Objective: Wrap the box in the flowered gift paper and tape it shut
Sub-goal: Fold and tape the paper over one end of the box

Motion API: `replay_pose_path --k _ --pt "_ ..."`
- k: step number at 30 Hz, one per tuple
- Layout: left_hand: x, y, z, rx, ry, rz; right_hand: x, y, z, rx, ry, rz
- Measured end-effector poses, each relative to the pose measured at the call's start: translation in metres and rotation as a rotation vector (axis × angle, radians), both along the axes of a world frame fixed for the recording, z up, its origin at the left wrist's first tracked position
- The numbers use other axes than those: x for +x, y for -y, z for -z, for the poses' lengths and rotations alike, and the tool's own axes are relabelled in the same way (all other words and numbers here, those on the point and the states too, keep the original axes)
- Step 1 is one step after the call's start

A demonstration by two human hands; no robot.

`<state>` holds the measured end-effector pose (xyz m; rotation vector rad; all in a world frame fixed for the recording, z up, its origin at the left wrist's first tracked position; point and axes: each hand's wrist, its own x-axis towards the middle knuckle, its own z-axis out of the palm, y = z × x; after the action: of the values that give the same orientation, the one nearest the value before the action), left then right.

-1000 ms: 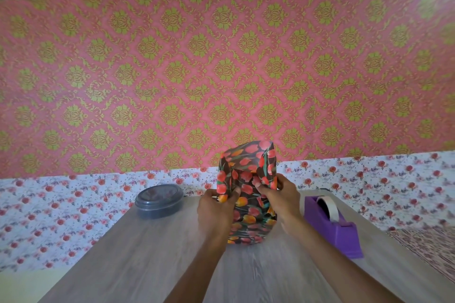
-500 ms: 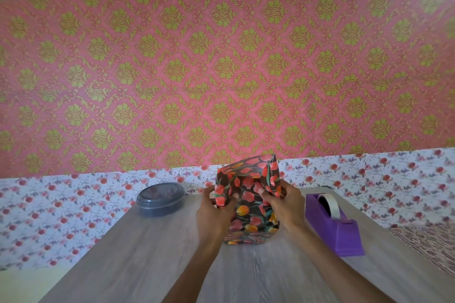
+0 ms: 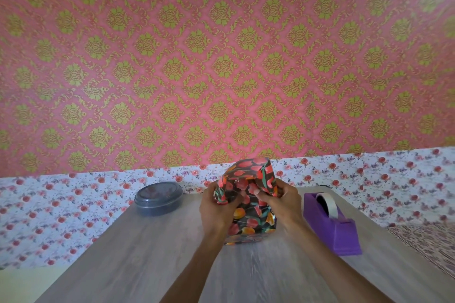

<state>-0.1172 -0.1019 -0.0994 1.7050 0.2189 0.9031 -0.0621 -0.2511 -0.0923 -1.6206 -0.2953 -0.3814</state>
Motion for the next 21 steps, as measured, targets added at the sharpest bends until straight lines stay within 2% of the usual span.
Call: replay_pose_path --k 5,10,16,18,21 --pt "-0.003 0.007 -0.001 -0.008 -0.013 -0.050 -0.004 0.008 0.003 0.030 0.012 -0.005" --pt "-0.011 0.009 -0.003 -0.050 -0.032 0.012 -0.003 0.013 0.003 0.024 0.043 0.049" --pt "-0.021 -0.002 0.004 0.208 -0.066 0.010 0.005 0.016 0.003 -0.005 0.031 0.073" --pt "-0.025 -0.004 0.002 0.314 -0.072 -0.054 0.006 0.015 0.003 -0.015 0.031 0.086" --pt "-0.034 0.000 -0.011 0.372 -0.041 -0.169 0.003 0.012 0.000 -0.033 0.030 0.110"
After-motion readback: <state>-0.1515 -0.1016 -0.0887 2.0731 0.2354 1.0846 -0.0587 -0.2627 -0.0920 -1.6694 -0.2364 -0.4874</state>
